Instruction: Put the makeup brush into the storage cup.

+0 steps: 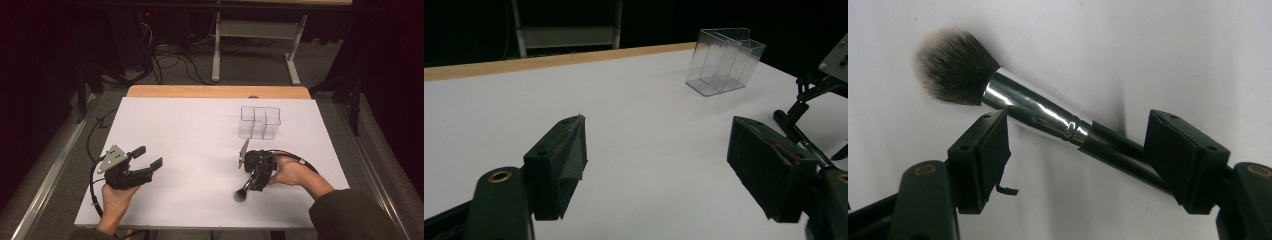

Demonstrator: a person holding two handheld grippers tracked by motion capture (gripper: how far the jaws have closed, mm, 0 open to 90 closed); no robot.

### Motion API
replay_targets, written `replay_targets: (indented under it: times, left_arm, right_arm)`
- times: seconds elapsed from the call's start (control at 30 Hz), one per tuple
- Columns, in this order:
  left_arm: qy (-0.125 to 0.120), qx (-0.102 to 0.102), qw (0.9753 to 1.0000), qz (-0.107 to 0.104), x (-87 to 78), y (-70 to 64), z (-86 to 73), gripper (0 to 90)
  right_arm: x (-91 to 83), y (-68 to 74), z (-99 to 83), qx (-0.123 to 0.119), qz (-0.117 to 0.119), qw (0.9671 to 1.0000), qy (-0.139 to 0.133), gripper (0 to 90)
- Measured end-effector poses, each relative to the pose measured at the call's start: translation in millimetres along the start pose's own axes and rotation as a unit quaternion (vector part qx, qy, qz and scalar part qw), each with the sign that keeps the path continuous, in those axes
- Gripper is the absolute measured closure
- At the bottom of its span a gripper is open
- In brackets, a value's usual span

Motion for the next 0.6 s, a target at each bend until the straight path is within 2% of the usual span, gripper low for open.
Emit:
replay_targets:
  times: [0.17, 0.33, 0.6]
  left_arm:
    - [-0.002, 0.000, 1.0000, 0.001, -0.6, 0.2, 0.3, 24.1]
    - [-0.003, -0.002, 1.0000, 0.001, -0.5, 0.5, 0.6, 24.1]
    - [-0.003, -0.002, 1.0000, 0.001, -0.4, 0.4, 0.6, 24.1]
  right_arm:
    - [4.0, 1.1, -0.3, -0.004, -0.001, 0.9998, 0.017, 27.9]
    - [6.7, 1.1, 0.6, -0.006, 0.000, 0.9998, 0.017, 30.2]
    - [7.8, 0.9, -0.9, 0.005, -0.001, 0.9998, 0.019, 35.0]
Point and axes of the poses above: each handheld gripper's, and its own axes: x roughly forward along the jaws, z roughly out of its top, y roughly to its left, the point moved 8 cm from there along x, roughly forward along the jaws, and after that the axes turned 1 degree about x, right-handed, at the moved point
